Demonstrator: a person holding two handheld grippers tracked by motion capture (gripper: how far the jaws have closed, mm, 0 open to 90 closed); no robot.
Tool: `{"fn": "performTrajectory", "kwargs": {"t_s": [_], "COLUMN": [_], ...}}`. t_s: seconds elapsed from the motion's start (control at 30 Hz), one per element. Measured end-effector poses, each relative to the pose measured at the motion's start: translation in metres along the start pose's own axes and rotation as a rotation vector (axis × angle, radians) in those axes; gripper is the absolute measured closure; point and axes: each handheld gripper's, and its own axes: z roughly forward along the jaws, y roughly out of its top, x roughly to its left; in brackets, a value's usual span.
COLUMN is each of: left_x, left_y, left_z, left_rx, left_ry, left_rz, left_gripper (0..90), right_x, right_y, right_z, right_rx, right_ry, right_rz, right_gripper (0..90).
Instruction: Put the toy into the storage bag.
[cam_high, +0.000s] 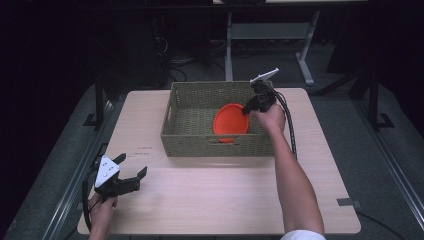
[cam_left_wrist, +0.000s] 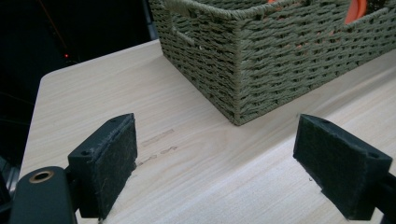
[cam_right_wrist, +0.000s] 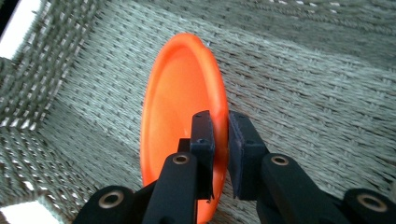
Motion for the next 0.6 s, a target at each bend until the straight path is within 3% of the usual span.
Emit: {"fn": "performTrajectory", "kwargs": {"t_s": [0.23, 0.4, 0.47, 0.57, 0.6], "left_x": [0.0014, 0.0008, -0.0005, -0.0017, -0.0017], "left_y": [0.0006, 0.0005, 0.0006, 0.0006, 0.0008], "left_z": [-0.0017, -0.0008, -0.0012, -0.0009, 0.0001], "left_rx": [-0.004, 0.003, 0.007, 0.008, 0.01], "left_ry": [-0.003, 0.0, 0.01, 0.014, 0.006], "left_rz": [-0.009, 0.003, 0.014, 0.019, 0.019], "left_gripper": [13.0, 13.0, 13.0, 13.0, 13.0], "right_x": [0.0011, -0.0011, -0.0014, -0.0015, -0.0016], "right_y": [-0.0005, -0.0017, -0.002, -0.0027, -0.0032], "right_z": [-0.0009, -0.0041, -0.004, -0.0039, -0.0042], "right_rx": [0.026, 0.022, 0.029, 0.046, 0.051], "right_ry": [-0.006, -0.01, -0.012, -0.026, -0.01], "right_rz": [0.006, 0.006, -0.005, -0.015, -0.015], "right_gripper": [66.9, 61.1, 53.9, 54.8, 50.7]}}
